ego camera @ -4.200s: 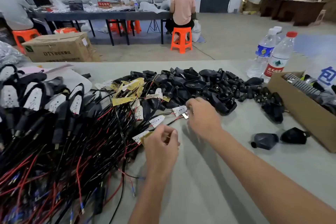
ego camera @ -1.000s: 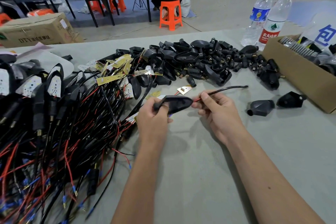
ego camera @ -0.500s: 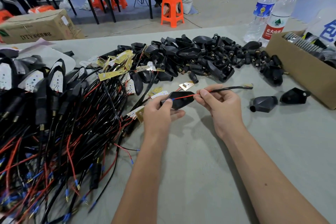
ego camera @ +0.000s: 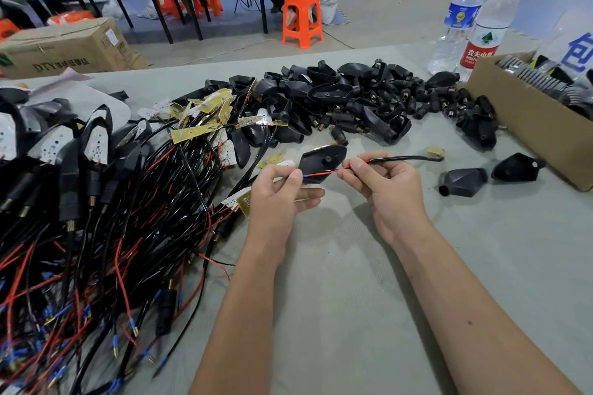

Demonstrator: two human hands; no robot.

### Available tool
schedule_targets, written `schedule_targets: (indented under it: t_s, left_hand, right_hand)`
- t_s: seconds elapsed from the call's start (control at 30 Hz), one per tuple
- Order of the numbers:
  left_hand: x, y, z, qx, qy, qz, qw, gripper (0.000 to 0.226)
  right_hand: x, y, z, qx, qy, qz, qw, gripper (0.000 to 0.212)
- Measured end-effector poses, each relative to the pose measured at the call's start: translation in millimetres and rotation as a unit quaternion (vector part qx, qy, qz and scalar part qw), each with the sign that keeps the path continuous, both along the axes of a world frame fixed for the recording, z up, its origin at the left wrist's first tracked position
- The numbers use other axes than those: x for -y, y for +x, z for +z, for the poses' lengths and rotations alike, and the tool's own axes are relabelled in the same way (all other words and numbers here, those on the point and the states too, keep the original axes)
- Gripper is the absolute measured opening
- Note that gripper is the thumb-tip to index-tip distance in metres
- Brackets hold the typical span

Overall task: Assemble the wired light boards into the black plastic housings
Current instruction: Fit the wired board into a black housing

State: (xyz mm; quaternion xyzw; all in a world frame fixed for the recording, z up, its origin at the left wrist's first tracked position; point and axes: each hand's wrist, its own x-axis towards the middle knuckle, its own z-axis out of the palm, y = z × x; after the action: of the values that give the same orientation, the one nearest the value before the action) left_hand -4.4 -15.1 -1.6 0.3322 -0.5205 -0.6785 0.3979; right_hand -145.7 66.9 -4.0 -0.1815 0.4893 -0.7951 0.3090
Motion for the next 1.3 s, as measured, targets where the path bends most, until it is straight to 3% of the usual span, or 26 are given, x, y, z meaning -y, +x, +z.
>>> schedule_targets:
  t_s: [0.2,0.33,0.53,0.63,0.77,0.83,1.1,1.2,1.3]
  left_hand:
    - [2,-1,-10,0.095,-0.18,0.049,0.978,0.018]
    - [2,-1,-10,0.117,-0.224,0.071,0.965,0.029]
    - [-1,-2,-5,0.04,-0.126,0.081,0.988,0.03]
    - [-5,-5,-3,-0.025,-0.044,0.05,0.997,0.016]
    - [-3,-1,-1,-0.07,0.016,0.023,0.997,0.012]
    - [0,0,-1,-0.057,-0.001,0.041,0.998,0.012]
    - [1,-2,-5,0.037,-0.073,0.126,0.989,0.007]
    - [4,2,-4,0.062,-0.084,0.112,0.988,0.007]
    - [10,9,-1,0.076,-0.106,0.131,0.983,0.012]
  right_hand:
    - [2,0,-4,-0.034,0.025,-0.073,0.996,0.005]
    - [3,4,-4,-0.051,0.047,-0.083,0.994,0.005]
    - [2,7,-1,-0.129,0.093,-0.094,0.983,0.011]
    - [1,9,2,-0.18,0.079,-0.027,0.98,0.011]
    - [0,6,5,-0.173,0.066,0.005,0.983,0.008]
    - [-1,6,4,-0.151,0.054,0.009,0.987,0.007]
    - [-1,7,4,-0.066,-0.01,0.055,0.996,0.044]
    - [0,6,4,-0.046,-0.004,0.093,0.995,0.04]
    - [2,4,3,-0.008,0.002,0.037,0.999,0.026]
